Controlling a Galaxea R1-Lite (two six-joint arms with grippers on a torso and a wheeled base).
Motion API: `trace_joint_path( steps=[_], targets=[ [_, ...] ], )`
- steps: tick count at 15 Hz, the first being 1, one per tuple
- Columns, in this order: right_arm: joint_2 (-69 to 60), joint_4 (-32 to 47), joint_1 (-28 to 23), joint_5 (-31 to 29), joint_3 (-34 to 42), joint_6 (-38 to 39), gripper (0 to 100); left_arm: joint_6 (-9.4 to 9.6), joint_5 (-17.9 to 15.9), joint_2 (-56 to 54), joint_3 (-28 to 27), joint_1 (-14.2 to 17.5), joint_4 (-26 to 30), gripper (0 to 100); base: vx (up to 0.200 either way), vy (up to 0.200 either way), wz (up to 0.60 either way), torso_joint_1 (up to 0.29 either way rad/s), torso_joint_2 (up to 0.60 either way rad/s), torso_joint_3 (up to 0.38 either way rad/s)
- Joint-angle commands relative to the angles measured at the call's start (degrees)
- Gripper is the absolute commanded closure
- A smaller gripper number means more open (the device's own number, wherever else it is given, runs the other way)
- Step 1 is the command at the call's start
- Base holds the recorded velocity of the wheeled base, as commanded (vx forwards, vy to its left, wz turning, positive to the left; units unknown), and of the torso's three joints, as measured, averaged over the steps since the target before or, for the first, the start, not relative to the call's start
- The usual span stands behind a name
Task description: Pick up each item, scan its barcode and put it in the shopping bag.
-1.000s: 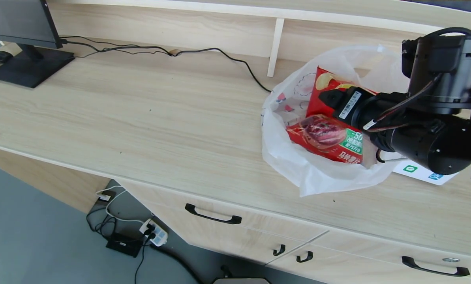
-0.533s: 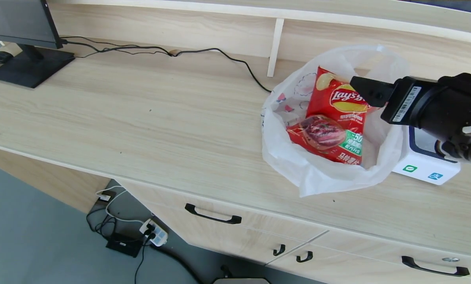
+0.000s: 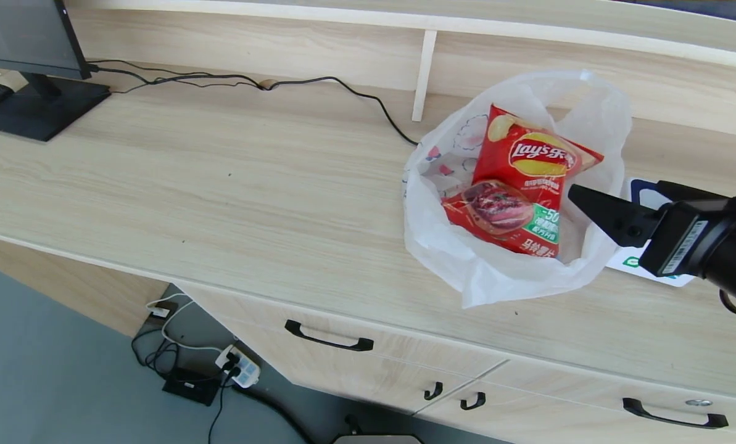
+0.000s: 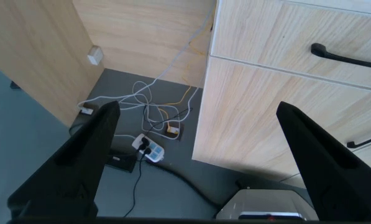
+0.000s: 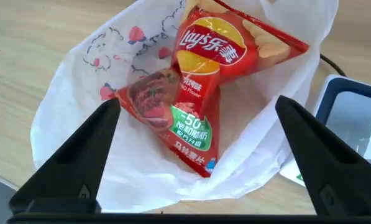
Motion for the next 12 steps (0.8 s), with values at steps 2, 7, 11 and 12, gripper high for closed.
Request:
trace_joint_path(
  steps=[2, 7, 11, 12],
  targets=[
    [-1.0, -0.1, 0.0, 0.0, 0.5, 0.0, 0, -0.22, 0.0, 0.1, 0.0, 0.0, 0.0, 0, 0.000, 0.000, -0.60, 0.002, 0.00, 0.009],
    [-1.0, -0.1, 0.1, 0.2, 0.6, -0.4, 0, -1.54, 0.0, 0.1, 0.0, 0.0, 0.0, 0, 0.000, 0.000, -0.48, 0.004, 0.00, 0.001],
    [-2.7, -0.1, 0.2, 4.4, 3.8, -3.0, 0, -1.54, 0.0, 0.1, 0.0, 0.0, 0.0, 0, 0.000, 0.000, 0.00, 0.000, 0.00, 0.000],
    [-3.3, -0.1, 0.2, 4.6, 4.8, -3.4, 0, -1.54, 0.0, 0.1, 0.0, 0.0, 0.0, 0, 0.000, 0.000, 0.00, 0.000, 0.00, 0.000]
  ],
)
